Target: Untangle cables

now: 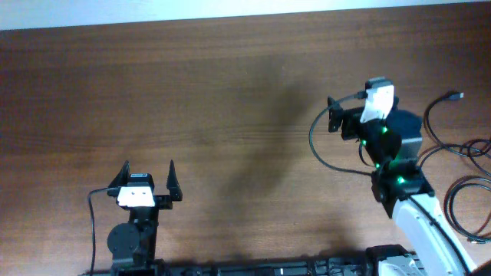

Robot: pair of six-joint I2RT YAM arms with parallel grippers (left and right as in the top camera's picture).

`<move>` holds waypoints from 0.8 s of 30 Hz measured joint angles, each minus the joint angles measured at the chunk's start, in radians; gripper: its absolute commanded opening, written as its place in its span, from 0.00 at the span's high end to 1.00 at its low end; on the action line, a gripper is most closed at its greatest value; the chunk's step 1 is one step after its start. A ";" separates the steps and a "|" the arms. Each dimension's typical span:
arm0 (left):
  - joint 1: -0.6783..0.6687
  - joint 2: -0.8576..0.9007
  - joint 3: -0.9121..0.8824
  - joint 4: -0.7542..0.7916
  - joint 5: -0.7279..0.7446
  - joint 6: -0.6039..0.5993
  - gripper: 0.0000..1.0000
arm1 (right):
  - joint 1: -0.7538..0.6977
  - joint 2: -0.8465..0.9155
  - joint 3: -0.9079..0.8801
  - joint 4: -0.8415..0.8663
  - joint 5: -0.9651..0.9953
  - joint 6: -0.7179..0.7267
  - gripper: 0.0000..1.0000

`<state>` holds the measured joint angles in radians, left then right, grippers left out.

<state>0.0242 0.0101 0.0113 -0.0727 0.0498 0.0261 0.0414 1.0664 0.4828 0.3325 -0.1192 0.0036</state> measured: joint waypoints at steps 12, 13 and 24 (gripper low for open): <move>0.000 0.000 0.000 0.000 0.000 0.000 0.01 | 0.000 -0.464 -0.473 0.162 0.008 -0.001 0.02; 0.000 0.000 0.000 0.000 0.000 0.000 0.01 | 0.000 -0.508 -0.472 0.122 0.016 -0.001 0.02; 0.000 0.000 0.000 0.000 0.000 0.000 0.01 | -0.003 -1.048 -0.472 -0.402 0.136 -0.001 0.02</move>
<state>0.0242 0.0105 0.0113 -0.0727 0.0498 0.0261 0.0387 0.0189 0.0105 -0.0692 0.0170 0.0025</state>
